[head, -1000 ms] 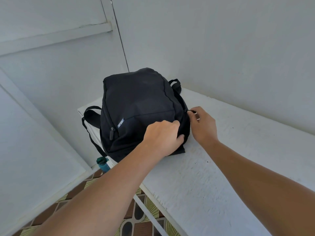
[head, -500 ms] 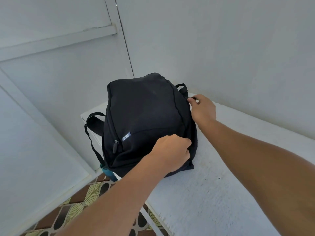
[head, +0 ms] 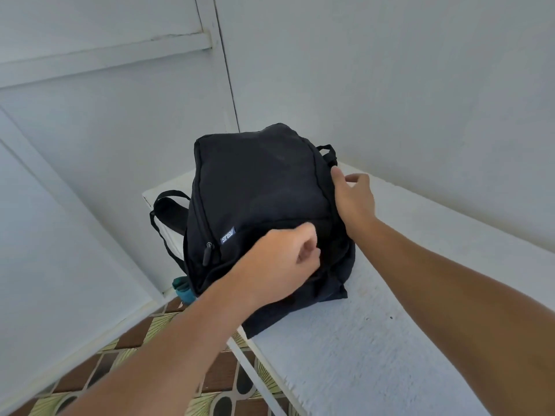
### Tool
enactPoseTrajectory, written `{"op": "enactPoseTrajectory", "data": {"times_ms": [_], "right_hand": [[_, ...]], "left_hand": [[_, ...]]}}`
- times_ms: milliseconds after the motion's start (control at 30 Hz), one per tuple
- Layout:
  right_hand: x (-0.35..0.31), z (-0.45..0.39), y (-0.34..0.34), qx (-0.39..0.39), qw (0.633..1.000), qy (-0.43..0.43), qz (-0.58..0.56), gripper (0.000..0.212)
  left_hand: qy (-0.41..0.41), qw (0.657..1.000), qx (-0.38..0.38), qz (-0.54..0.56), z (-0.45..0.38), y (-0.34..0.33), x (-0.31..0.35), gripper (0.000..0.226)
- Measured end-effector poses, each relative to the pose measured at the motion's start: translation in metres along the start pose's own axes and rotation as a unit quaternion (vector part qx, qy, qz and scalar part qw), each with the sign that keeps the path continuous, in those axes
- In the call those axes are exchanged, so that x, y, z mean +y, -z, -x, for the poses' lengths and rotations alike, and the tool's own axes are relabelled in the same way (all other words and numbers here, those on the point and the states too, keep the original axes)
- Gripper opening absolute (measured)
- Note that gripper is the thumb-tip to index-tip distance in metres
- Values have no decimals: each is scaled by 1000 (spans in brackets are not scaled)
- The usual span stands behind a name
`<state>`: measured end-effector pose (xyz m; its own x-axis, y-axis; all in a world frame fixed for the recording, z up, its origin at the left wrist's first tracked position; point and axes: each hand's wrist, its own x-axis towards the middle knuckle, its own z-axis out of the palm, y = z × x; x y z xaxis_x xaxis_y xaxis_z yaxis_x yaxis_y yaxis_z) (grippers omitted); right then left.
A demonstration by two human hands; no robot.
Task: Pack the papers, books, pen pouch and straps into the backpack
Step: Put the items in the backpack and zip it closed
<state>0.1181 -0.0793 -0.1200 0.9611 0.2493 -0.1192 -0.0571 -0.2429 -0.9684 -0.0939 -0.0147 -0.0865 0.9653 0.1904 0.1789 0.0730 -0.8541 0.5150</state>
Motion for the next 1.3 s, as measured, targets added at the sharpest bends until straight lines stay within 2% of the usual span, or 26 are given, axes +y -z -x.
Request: {"op": "enactPoseTrajectory", "data": {"times_ms": [67,133,200,233,300,367,433,467,567,700,867,1033,1200,1300], "right_hand": [[11,11,-1,-23,999,18,35,62],[23,18,-1,-20,997,34,66,74],[30,27,1,-12,996,35,83,79],[32,30,2,-8,996,29,86,78],[33,35,5,0,995,13,102,74],[34,37,9,1,991,1,134,70],[36,39,14,-13,988,-1,156,62],[37,40,17,-20,987,4,157,56],[34,42,25,-26,982,55,180,37],[20,38,38,-9,966,97,239,28],[19,35,79,17,955,107,275,30],[19,38,154,44,932,107,344,21],[32,56,231,96,919,79,374,20],[41,70,259,125,917,45,376,22]], "left_hand": [[4,988,157,-9,16,28,-11,15],[49,949,308,-40,27,53,-42,11],[161,916,367,-26,33,70,-87,12],[241,903,356,2,36,74,-111,21],[394,874,273,77,45,71,-142,41],[428,866,184,179,51,58,-154,40],[413,856,152,271,51,43,-150,35],[396,862,154,275,48,38,-145,33],[355,909,151,159,39,31,-129,32],[336,931,128,62,35,29,-112,34],[276,960,50,25,41,6,-69,31],[199,977,-78,18,49,-29,4,37],[124,976,-175,28,51,-78,82,37],[99,973,-201,45,55,-99,118,37]]}}
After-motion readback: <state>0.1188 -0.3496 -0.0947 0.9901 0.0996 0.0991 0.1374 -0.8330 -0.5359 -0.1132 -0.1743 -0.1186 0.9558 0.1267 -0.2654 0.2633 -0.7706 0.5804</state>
